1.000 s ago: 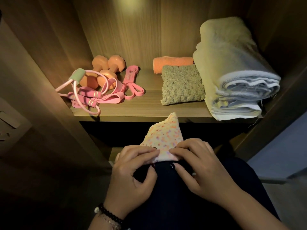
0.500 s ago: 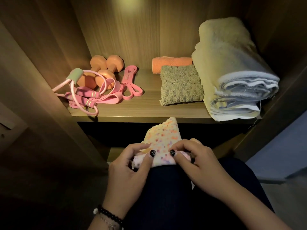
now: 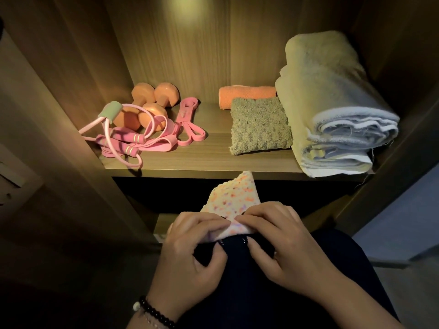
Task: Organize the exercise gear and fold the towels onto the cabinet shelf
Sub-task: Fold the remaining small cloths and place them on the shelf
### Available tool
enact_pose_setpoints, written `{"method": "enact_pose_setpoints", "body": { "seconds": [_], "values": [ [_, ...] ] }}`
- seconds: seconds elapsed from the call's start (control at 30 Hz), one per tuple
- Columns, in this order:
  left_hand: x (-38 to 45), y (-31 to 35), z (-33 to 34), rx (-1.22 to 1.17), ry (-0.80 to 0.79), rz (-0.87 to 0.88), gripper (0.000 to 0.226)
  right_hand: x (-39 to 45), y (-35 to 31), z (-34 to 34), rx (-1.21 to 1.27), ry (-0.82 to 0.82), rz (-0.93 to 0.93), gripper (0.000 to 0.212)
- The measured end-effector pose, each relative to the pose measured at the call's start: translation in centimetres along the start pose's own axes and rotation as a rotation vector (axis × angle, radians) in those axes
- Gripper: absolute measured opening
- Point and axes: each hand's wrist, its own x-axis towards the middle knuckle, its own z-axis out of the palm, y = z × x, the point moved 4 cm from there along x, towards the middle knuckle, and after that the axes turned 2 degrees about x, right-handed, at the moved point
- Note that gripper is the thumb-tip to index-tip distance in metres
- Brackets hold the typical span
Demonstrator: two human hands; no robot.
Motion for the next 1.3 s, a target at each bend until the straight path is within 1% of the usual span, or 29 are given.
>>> {"method": "enact_pose_setpoints", "body": {
  "seconds": [0.07,0.17,0.23,0.33,0.4,0.5,0.6,0.67,0.73,0.8,0.9,0.97,1.07,1.2,1.27,1.3],
  "values": [
    [-0.1,0.0,0.1,-0.006,-0.027,-0.005,0.027,0.3,0.1,-0.2,0.005,0.004,0.019,0.026],
    [-0.2,-0.1,0.1,-0.011,-0.015,-0.016,0.023,0.9,0.1,-0.4,0.066,-0.003,0.051,0.024],
    [-0.4,-0.3,-0.1,-0.063,0.022,-0.082,0.022,1.0,0.1,-0.6,0.173,-0.005,0.097,0.023],
    [-0.7,-0.6,-0.3,-0.129,0.099,-0.227,0.020,0.8,0.3,-0.4,0.338,0.014,0.220,0.017],
    [-0.7,-0.8,-0.2,-0.104,0.132,-0.296,0.016,0.9,0.3,-0.1,0.358,0.034,0.241,0.015],
    [-0.5,-0.9,0.1,-0.045,0.147,-0.350,0.012,1.3,0.0,0.1,0.326,0.117,0.232,0.010],
    [-0.2,-0.7,0.0,0.062,0.169,-0.304,0.011,1.4,-0.4,-0.1,0.116,0.199,0.125,0.009],
    [-0.1,-0.5,-0.2,0.102,0.183,-0.242,0.009,1.2,-0.8,-0.1,-0.005,0.188,-0.012,0.014],
    [0.1,-0.3,-0.3,0.119,0.170,-0.145,0.008,0.8,-0.9,0.1,-0.025,0.143,-0.101,0.019],
    [0.0,-0.4,-0.2,0.090,0.121,-0.055,0.006,0.4,-0.5,0.1,0.013,0.109,-0.099,0.024],
    [-0.4,-0.8,-0.2,0.002,0.014,-0.046,0.020,0.2,-0.1,0.0,0.028,0.068,-0.070,0.026],
    [-0.5,-1.0,-0.1,-0.028,-0.015,-0.065,0.024,0.5,0.2,-0.1,0.059,0.057,-0.050,0.024],
    [-0.5,-1.1,0.0,-0.054,0.016,-0.100,0.021,1.1,0.3,-0.5,0.195,0.060,0.030,0.021],
    [-0.7,-1.3,-0.1,-0.152,0.066,-0.253,0.021,1.2,0.7,-0.5,0.483,0.089,0.275,0.017],
    [-0.6,-1.1,0.0,-0.128,0.058,-0.281,0.022,1.3,0.5,-0.1,0.491,0.101,0.307,0.016],
    [-0.5,-1.0,0.1,-0.103,0.057,-0.285,0.021,1.4,0.3,0.0,0.456,0.121,0.302,0.015]
  ]
}}
